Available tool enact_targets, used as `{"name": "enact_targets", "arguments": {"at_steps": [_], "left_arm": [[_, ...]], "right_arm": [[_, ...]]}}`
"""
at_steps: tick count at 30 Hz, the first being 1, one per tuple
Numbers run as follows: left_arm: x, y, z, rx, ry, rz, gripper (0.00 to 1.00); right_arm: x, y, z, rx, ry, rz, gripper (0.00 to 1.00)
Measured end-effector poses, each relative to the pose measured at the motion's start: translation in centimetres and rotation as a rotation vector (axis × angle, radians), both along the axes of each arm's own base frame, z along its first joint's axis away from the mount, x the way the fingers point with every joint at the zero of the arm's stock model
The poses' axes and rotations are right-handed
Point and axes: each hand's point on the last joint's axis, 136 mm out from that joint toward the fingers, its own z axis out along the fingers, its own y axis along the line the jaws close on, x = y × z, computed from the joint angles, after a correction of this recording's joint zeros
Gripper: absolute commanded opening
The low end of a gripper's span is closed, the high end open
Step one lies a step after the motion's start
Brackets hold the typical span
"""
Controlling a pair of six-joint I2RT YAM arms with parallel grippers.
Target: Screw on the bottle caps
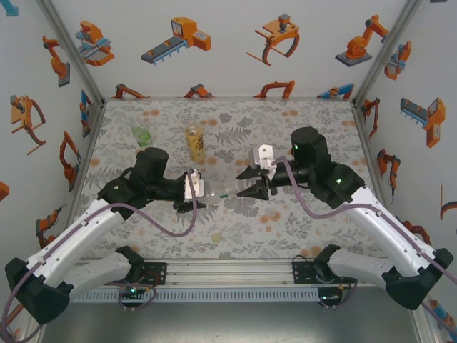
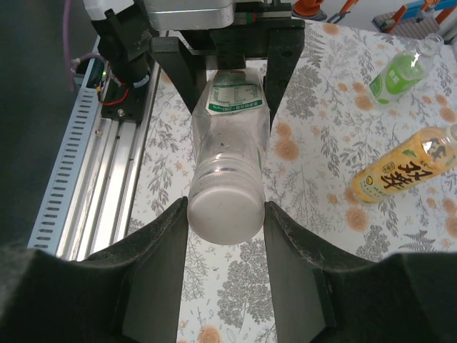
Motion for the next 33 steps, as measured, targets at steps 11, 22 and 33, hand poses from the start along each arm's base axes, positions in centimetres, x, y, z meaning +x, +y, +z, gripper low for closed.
{"name": "enact_targets", "arguments": {"at_steps": [11,22,33], "left_arm": [[-1.1,-0.5,-0.6,0.053,0.161,-0.062,0.0],[-1.2,-0.5,0.0,0.031,0.156,-0.058,0.0],[0.4,0.0,1.0,-0.009,-0.002,0.027,0.0]], "right_arm": [[-0.7,-0.5,-0.7,-0.028,-0.031,0.021,0.17],[-1.0,-0.5,-0.1,-0.014,-0.04,0.016,0.14],[0.8,0.0,1.0,0.021,0.137,-0.119,0.11]]}}
